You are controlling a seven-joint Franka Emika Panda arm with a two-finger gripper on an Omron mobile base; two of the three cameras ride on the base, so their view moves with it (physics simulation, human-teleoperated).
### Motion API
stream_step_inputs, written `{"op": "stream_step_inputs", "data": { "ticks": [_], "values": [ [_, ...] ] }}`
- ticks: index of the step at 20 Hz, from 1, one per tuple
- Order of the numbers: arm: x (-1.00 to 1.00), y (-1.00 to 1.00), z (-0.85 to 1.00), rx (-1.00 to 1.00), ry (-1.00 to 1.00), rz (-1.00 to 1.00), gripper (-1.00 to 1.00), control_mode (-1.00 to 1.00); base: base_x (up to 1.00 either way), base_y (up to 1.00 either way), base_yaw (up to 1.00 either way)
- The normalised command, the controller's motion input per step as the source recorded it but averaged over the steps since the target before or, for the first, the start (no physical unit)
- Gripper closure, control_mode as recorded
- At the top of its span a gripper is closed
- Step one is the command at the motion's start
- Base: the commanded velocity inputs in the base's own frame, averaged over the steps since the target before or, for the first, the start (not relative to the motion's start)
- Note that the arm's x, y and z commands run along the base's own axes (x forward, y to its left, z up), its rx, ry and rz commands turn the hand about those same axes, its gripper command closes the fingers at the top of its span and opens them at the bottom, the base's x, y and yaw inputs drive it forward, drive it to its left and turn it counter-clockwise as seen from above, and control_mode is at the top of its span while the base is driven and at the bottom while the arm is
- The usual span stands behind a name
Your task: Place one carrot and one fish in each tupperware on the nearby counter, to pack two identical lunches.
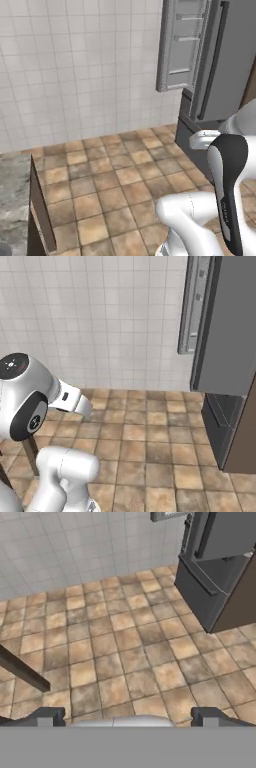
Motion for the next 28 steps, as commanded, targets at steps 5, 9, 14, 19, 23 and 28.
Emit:
{"op": "stream_step_inputs", "data": {
  "ticks": [5,9,14,19,23,28],
  "values": [
    [0.0,0.0,0.0,0.0,0.0,0.0,-1.0,1.0,1.0,0.0,-0.12],
    [0.0,0.0,0.0,0.0,0.0,0.0,-1.0,1.0,1.0,0.0,-0.28],
    [0.0,0.0,0.0,0.0,0.0,0.0,-1.0,1.0,1.0,0.13,-0.33],
    [0.0,0.0,0.0,0.0,0.0,0.0,-1.0,1.0,1.0,0.29,-0.4],
    [0.0,0.0,0.0,0.0,0.0,0.0,-1.0,1.0,1.0,0.29,-0.44],
    [0.0,0.0,0.0,0.0,0.0,0.0,-1.0,1.0,0.89,0.16,-0.47]
  ]
}}
